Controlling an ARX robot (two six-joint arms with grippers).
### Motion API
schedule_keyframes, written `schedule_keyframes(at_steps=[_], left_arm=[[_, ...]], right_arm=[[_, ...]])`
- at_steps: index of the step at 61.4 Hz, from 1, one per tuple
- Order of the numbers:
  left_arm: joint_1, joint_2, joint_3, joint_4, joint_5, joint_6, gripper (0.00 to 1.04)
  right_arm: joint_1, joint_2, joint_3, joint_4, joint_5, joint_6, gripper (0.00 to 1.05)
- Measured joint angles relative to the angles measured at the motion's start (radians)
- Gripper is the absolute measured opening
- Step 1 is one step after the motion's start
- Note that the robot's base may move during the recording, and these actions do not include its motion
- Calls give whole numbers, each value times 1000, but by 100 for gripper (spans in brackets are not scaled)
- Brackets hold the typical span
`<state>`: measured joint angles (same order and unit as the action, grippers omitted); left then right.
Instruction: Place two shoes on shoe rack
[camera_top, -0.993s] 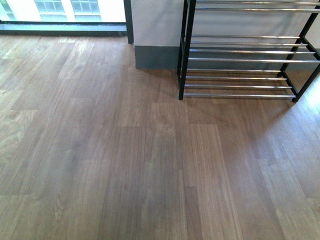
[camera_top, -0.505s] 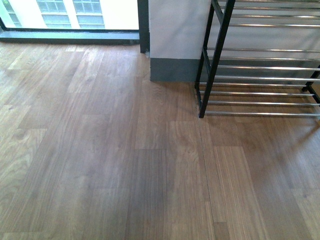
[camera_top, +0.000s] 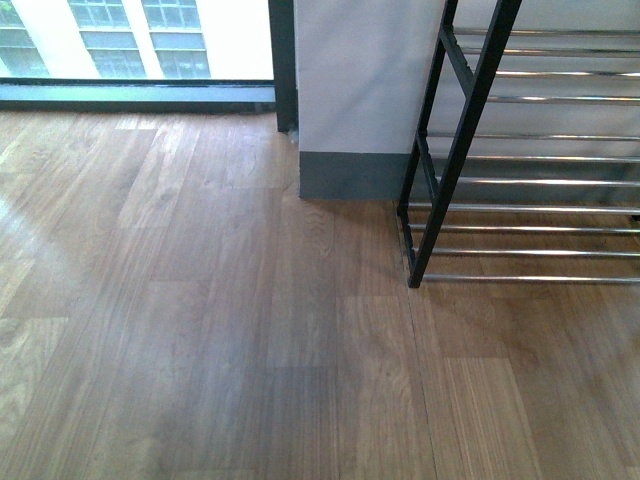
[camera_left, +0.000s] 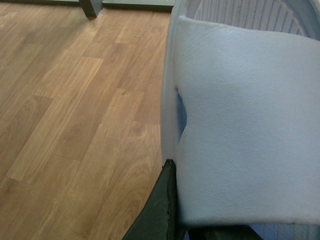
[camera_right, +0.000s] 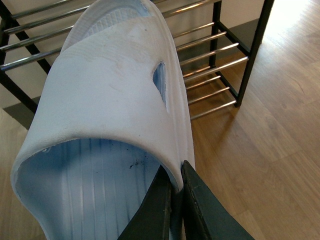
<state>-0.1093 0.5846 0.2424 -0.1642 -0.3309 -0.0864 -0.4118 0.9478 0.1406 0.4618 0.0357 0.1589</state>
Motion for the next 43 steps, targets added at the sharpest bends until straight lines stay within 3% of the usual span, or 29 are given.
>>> schedule_keyframes(at_steps=[43], left_arm=[[0, 1, 0, 0, 1, 0, 2]], right_arm=[[0, 0, 0, 0, 1, 0, 2]])
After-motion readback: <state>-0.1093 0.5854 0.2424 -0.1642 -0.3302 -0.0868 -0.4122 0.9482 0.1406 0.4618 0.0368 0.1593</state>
